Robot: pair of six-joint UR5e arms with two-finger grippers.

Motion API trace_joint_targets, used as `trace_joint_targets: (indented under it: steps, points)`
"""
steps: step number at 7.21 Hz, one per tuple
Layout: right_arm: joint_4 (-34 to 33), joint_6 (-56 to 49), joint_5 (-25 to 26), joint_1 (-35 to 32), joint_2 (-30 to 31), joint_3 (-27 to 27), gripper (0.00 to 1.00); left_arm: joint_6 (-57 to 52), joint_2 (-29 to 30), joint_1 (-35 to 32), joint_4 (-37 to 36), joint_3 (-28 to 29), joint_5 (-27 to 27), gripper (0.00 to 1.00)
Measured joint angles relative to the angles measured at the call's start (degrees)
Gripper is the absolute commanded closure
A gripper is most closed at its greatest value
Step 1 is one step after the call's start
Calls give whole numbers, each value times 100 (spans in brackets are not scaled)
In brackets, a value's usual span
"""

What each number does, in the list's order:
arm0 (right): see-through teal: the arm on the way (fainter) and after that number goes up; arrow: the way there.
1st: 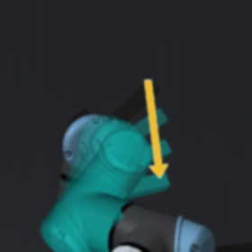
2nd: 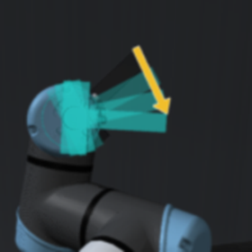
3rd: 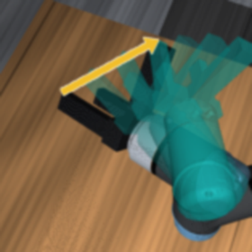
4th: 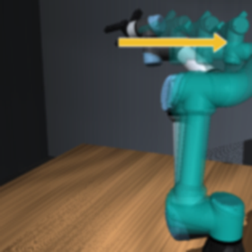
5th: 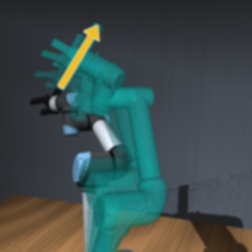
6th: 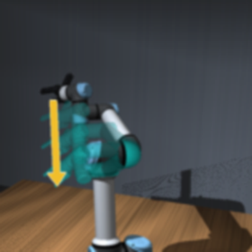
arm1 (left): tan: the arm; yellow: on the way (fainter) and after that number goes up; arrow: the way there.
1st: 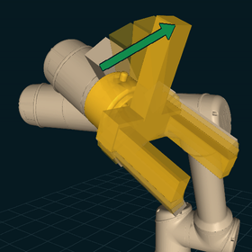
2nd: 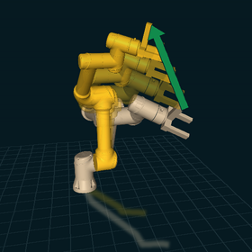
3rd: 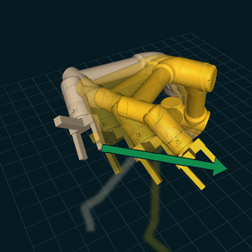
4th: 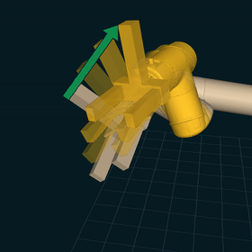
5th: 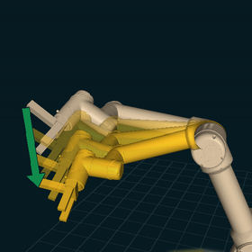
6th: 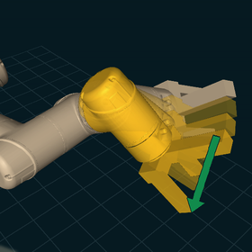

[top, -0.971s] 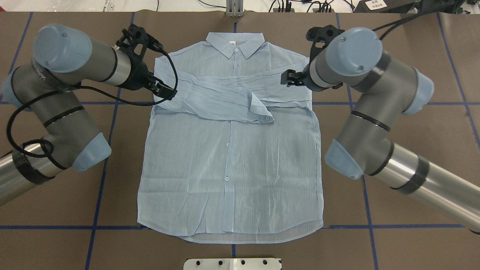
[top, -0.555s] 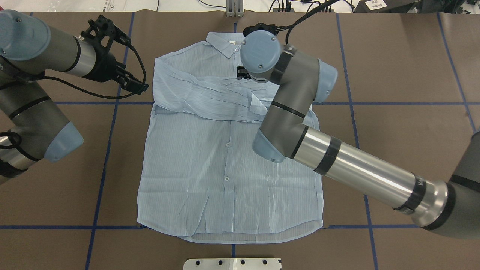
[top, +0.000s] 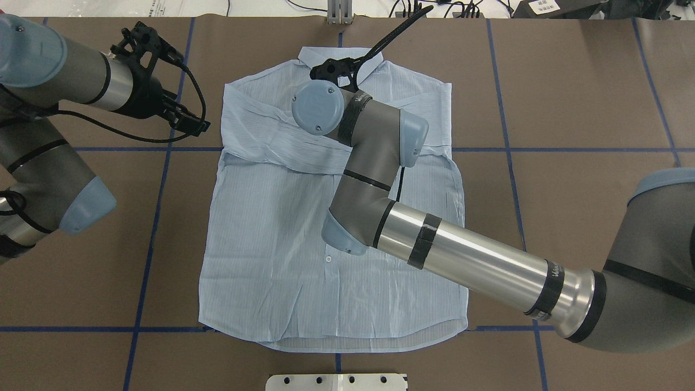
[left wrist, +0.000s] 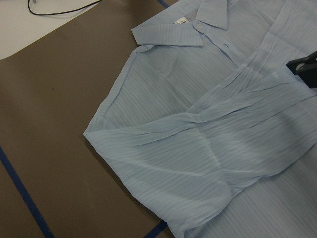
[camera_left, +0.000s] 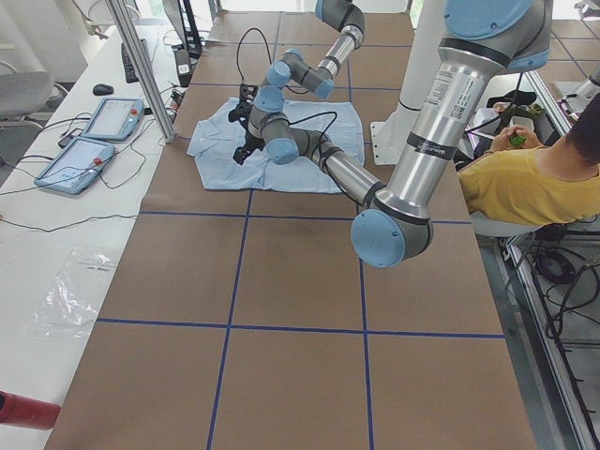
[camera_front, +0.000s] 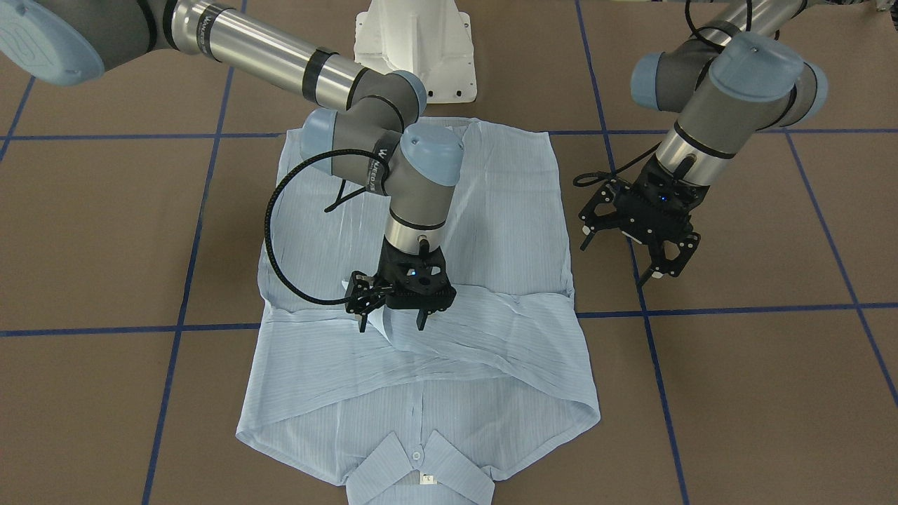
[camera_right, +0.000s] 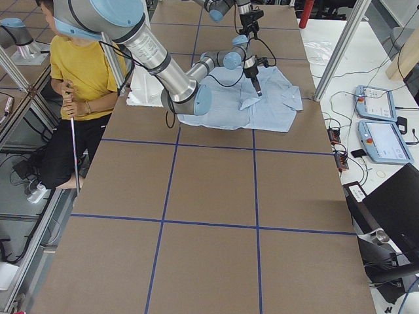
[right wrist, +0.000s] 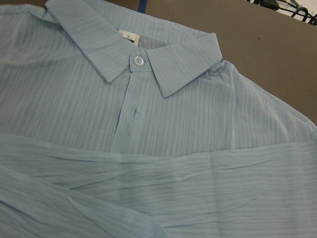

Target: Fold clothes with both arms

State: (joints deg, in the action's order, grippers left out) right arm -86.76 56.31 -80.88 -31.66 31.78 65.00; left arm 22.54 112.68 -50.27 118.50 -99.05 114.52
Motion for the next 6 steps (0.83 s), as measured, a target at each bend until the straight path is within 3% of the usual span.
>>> trace_joint_targets:
  steps: [4,6]
  points:
    - [-743,-1114,46,-9,307,162,0,4,-12,7,4,0,-2,0]
    - [-799,-2092,-9,-482,682,423,0,4,-17,17,6,0,-4,0]
